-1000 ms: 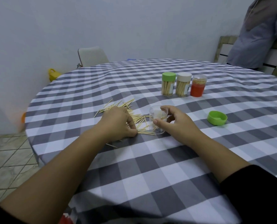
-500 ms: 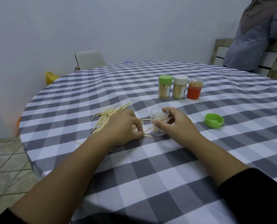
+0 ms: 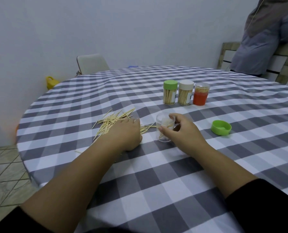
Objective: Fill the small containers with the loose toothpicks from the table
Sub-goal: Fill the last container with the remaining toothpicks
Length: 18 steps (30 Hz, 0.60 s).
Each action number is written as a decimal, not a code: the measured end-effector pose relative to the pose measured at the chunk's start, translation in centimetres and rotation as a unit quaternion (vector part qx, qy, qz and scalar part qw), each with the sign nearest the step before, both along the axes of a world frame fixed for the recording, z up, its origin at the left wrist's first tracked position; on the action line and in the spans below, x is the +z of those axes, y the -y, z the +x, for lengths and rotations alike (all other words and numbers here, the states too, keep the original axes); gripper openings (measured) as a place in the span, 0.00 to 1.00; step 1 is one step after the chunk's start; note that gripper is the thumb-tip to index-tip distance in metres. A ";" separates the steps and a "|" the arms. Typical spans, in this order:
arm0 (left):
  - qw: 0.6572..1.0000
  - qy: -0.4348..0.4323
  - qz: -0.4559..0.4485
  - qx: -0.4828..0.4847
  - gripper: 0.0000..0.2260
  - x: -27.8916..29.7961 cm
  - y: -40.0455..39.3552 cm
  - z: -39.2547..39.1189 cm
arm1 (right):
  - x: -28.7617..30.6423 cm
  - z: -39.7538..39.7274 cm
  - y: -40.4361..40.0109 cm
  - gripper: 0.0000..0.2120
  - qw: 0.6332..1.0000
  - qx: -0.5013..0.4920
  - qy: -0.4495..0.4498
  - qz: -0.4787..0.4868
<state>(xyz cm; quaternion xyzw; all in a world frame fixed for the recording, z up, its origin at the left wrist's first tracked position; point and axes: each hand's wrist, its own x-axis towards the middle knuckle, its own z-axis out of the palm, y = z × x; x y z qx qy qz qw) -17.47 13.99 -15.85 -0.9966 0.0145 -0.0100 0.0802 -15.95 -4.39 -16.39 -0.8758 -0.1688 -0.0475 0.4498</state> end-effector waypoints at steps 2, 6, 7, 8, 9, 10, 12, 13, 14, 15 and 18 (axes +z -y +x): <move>0.999 -0.014 0.033 0.003 0.20 -0.2 0.3 0.2 | -0.1 -0.1 -0.2 0.31 1.000 0.007 0.002 -0.002; 0.997 0.031 0.064 0.002 0.12 -0.2 0.9 0.5 | -0.2 0.0 -0.3 0.30 1.000 0.005 0.004 -0.004; 0.998 0.037 0.057 0.009 0.12 -0.3 1.0 0.6 | -0.3 0.0 -0.4 0.30 1.000 0.006 0.003 -0.004; 0.998 0.044 0.050 0.015 0.12 -0.5 1.1 0.8 | -0.3 0.0 -0.4 0.30 1.000 0.007 0.004 -0.005; 0.998 0.051 0.045 0.017 0.13 -0.6 1.2 1.0 | -0.3 0.1 -0.4 0.30 1.000 0.007 0.005 -0.007; 0.997 0.059 0.044 0.016 0.14 -0.8 1.2 1.1 | -0.3 0.1 -0.4 0.30 1.000 0.008 0.005 -0.008; 0.996 0.069 0.062 0.020 0.16 -1.0 1.1 1.2 | -0.3 0.1 -0.4 0.30 1.000 0.008 0.003 -0.007; 0.994 0.071 0.077 0.024 0.16 -1.0 1.2 1.2 | -0.3 0.1 -0.4 0.30 1.000 0.007 0.003 -0.007; 0.993 0.073 0.095 0.025 0.15 -1.0 1.2 1.1 | -0.3 0.1 -0.4 0.31 1.000 0.007 0.004 -0.008; 0.991 0.077 0.109 0.024 0.14 -1.0 1.4 1.0 | -0.4 0.1 -0.4 0.31 1.000 0.007 0.006 -0.009; 0.989 0.086 0.116 0.027 0.12 -0.7 2.0 0.5 | -0.4 0.1 -0.4 0.30 1.000 0.009 0.009 -0.008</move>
